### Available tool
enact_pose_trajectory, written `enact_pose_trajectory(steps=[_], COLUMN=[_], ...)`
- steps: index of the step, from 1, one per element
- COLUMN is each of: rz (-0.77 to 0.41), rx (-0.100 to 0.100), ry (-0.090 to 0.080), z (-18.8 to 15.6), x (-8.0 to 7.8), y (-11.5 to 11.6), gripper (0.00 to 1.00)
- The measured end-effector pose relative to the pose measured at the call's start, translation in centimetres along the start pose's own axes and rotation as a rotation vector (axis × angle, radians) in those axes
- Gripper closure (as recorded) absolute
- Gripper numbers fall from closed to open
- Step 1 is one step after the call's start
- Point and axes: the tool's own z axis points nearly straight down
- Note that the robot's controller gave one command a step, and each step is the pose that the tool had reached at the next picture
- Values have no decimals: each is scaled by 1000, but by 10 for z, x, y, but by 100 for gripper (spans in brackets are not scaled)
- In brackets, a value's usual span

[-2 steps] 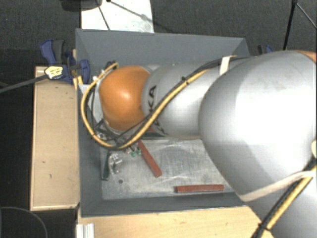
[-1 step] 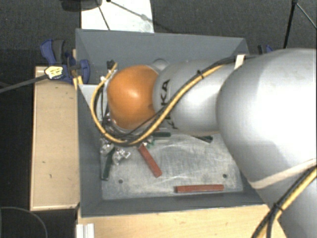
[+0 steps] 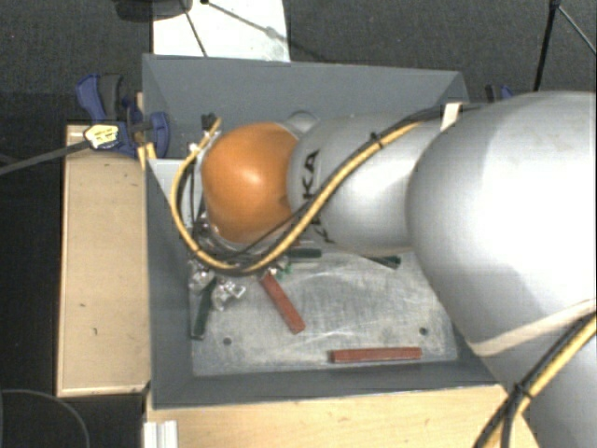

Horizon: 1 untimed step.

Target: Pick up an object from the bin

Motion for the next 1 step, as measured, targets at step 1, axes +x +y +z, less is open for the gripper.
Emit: enact_pose_trajectory(steps=[1], rz=[55], rx=[-1], ry=[-6], z=[-156], x=[3], y=[-12], gripper=[100])
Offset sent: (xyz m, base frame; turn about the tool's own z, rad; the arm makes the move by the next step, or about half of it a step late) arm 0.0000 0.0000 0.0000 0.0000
